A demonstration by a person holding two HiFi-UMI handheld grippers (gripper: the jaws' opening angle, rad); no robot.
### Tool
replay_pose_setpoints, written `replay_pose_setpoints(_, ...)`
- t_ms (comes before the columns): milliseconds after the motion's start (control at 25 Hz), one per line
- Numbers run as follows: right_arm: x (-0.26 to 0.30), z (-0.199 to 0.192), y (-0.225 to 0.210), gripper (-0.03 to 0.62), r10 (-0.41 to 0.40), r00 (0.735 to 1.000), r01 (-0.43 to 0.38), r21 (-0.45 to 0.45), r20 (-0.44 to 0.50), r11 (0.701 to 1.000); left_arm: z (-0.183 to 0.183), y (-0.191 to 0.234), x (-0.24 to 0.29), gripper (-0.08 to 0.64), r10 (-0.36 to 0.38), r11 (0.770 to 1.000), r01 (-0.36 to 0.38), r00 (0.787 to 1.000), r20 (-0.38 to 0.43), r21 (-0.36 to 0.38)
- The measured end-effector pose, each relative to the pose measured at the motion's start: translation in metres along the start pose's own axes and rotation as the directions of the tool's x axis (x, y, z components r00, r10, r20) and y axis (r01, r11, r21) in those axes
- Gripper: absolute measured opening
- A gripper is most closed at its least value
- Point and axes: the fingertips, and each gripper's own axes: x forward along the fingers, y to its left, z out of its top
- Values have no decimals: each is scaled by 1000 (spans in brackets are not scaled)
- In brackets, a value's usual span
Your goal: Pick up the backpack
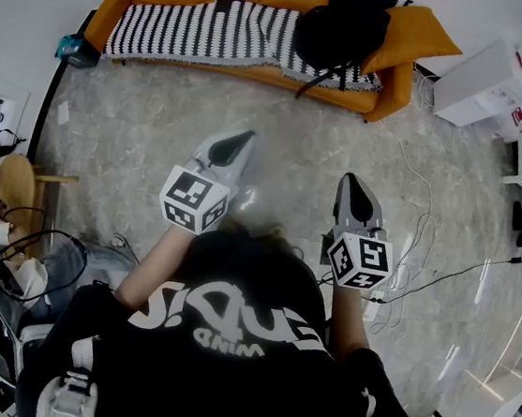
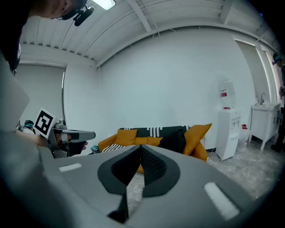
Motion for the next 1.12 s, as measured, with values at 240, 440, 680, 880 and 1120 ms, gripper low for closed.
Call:
replay_pose_setpoints(240, 12, 4, 13, 0, -27, 1000, 27, 28, 5, 999, 4, 20, -8, 0, -1, 1000, 1, 1000, -10, -6)
replay_pose_setpoints(440, 16, 0, 29, 0, -46, 999, 47, 49, -6, 998, 1, 35, -20, 0, -7, 1000, 7, 1000, -21, -10)
replay_pose_setpoints(680, 32, -11, 58, 0, -49, 998, 50, 39, -26, 998, -10, 62, -25, 0, -44, 999, 45, 999, -30, 8)
replay_pose_setpoints(880, 47, -10, 62, 0, -80, 996, 82, 55, -31, 995, -8, 85, -21, 0, -71, 997, 71, 997, -33, 8)
replay_pose_setpoints(1120, 82, -5, 54, 0, -77, 996, 79, 64, -38, 995, -4, 109, 12, 0, -86, 996, 86, 996, -38, 5)
